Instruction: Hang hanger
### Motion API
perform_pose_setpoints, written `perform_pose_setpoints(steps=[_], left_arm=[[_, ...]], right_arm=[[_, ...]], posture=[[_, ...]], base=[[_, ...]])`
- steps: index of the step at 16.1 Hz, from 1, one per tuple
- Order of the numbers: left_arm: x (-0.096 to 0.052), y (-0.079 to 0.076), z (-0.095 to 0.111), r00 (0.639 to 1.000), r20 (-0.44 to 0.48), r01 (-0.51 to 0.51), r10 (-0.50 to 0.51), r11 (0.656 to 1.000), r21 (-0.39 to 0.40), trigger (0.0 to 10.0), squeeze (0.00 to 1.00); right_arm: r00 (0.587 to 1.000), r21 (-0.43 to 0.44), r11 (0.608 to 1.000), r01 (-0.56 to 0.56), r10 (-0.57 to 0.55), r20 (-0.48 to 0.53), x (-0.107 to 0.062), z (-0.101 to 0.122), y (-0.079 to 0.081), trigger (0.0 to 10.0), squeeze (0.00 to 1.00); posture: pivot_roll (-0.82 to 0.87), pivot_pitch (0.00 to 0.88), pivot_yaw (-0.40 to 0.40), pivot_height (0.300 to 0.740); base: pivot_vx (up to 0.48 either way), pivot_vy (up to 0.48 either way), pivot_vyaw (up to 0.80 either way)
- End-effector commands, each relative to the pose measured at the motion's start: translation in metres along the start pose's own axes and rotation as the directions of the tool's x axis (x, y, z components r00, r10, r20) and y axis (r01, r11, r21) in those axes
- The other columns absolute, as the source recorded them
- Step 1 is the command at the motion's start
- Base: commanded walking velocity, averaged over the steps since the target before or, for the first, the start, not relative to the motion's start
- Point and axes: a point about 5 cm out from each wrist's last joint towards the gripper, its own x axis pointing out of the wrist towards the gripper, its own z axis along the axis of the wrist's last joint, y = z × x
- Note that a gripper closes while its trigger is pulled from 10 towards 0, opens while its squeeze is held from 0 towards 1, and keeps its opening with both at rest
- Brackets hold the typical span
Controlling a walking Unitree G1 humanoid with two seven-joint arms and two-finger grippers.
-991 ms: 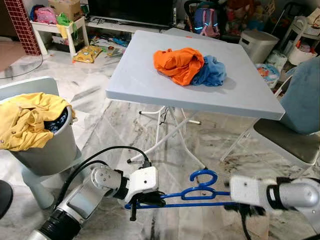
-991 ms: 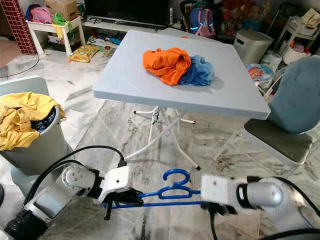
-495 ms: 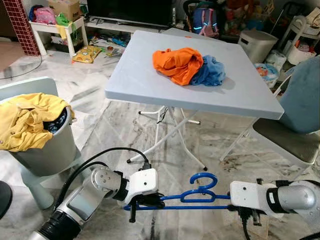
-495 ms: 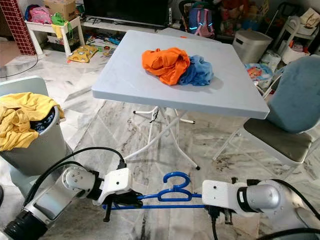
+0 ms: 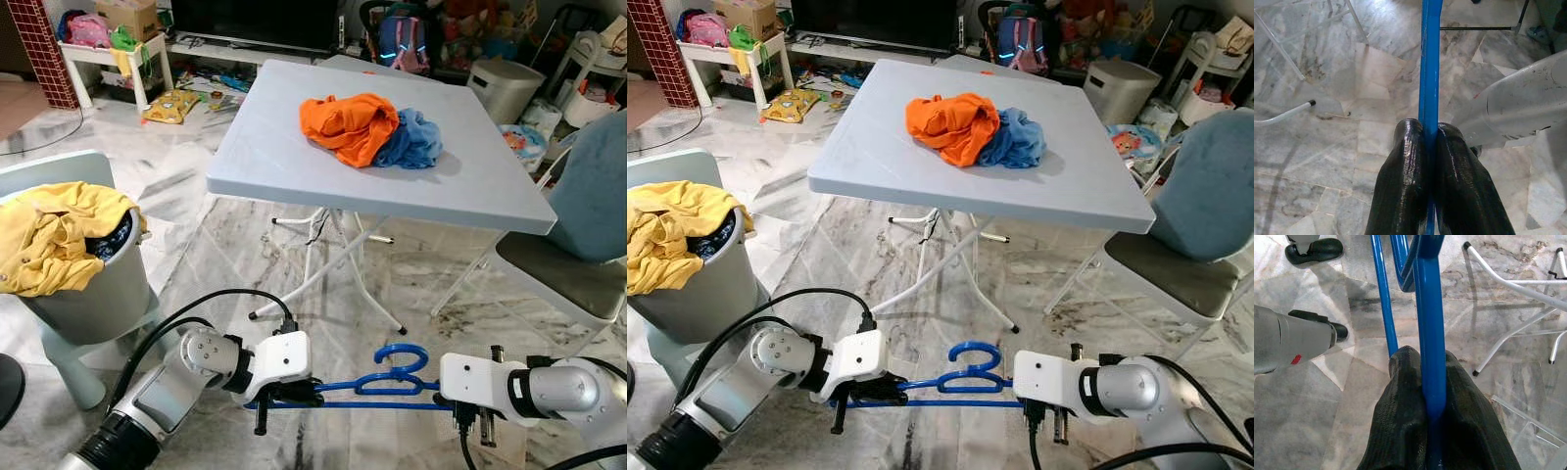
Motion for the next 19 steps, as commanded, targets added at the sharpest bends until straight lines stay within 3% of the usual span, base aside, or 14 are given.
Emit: perform_pose_setpoints(steps=[1, 3, 4, 5, 6, 8, 11, 13, 15, 17, 19], left_arm=[[0.001, 0.001, 0.004, 1.000, -0.001, 0.010, -0.010, 1.000, 0.030, 10.0, 0.00], [-0.001, 0.005, 0.001, 0.999, -0.023, -0.026, 0.029, 0.995, 0.098, 10.0, 0.00], [0.000, 0.016, 0.006, 0.992, 0.016, -0.127, 0.126, 0.989, 0.070, 10.0, 0.00], [0.000, 0.021, 0.010, 0.986, 0.037, -0.164, 0.162, 0.984, 0.065, 10.0, 1.00], [-0.002, 0.030, 0.015, 0.972, 0.056, -0.233, 0.229, 0.969, 0.084, 10.0, 1.00], [-0.003, 0.033, 0.015, 0.969, 0.077, -0.237, 0.234, 0.971, 0.031, 10.0, 1.00], [-0.004, 0.042, 0.018, 0.947, 0.131, -0.284, 0.295, 0.954, -0.092, 10.0, 1.00], [-0.004, 0.046, 0.024, 0.931, 0.177, -0.301, 0.319, 0.946, -0.123, 10.0, 1.00], [-0.006, 0.047, 0.033, 0.906, 0.249, -0.298, 0.342, 0.933, -0.200, 10.0, 1.00], [-0.008, 0.041, 0.041, 0.890, 0.322, -0.230, 0.321, 0.929, -0.289, 10.0, 1.00], [-0.012, 0.041, 0.049, 0.838, 0.385, -0.237, 0.386, 0.894, -0.379, 10.0, 1.00]], right_arm=[[0.999, 0.010, 1.000, 0.028, -0.028, -0.025, -0.007, -0.007, -0.006, 0.0, 0.00], [0.998, 0.011, 0.999, 0.031, -0.031, -0.048, -0.013, -0.013, -0.009, 0.0, 0.00], [0.998, 0.011, 0.999, 0.035, -0.034, -0.055, -0.014, -0.015, -0.010, 0.0, 0.00], [0.998, 0.013, 0.999, 0.039, -0.038, -0.058, -0.015, -0.016, -0.011, 0.0, 0.00], [0.997, 0.014, 0.999, 0.048, -0.047, -0.064, -0.015, -0.018, -0.011, 0.0, 0.00], [0.996, 0.008, 0.998, 0.067, -0.066, -0.061, -0.013, -0.017, -0.013, 0.0, 0.00], [0.975, -0.002, 0.980, 0.201, -0.200, -0.100, -0.009, -0.022, -0.026, 0.0, 0.00], [0.949, 0.028, 0.954, 0.297, -0.292, -0.116, -0.008, -0.026, -0.033, 0.0, 0.00], [0.913, 0.096, 0.912, 0.400, -0.387, -0.126, -0.007, -0.031, -0.036, 0.0, 0.00], [0.867, 0.164, 0.853, 0.495, -0.473, -0.156, -0.005, -0.037, -0.033, 0.0, 0.00], [0.827, 0.297, 0.772, 0.562, -0.527, -0.196, -0.002, -0.044, -0.024, 0.0, 0.00]], posture=[[0.06, 0.000, -0.118, 0.740], [0.06, 0.000, -0.115, 0.740], [0.06, 0.000, -0.115, 0.740], [0.06, 0.000, -0.115, 0.740], [0.07, 0.000, -0.115, 0.740], [0.07, 0.000, -0.114, 0.740], [0.08, 0.000, -0.115, 0.740], [0.08, 0.000, -0.117, 0.740], [0.08, 0.000, -0.121, 0.740], [0.08, 0.000, -0.120, 0.740], [0.07, 0.000, -0.119, 0.740]], base=[[0.000, 0.000, 0.00], [0.000, 0.000, 0.00], [0.000, 0.000, 0.00], [0.000, 0.000, 0.00], [0.000, 0.000, 0.00], [0.000, 0.000, 0.00], [0.000, 0.000, 0.00], [0.000, 0.000, 0.00], [0.000, 0.000, 0.00], [0.000, 0.000, 0.00], [0.000, 0.000, 0.00]])
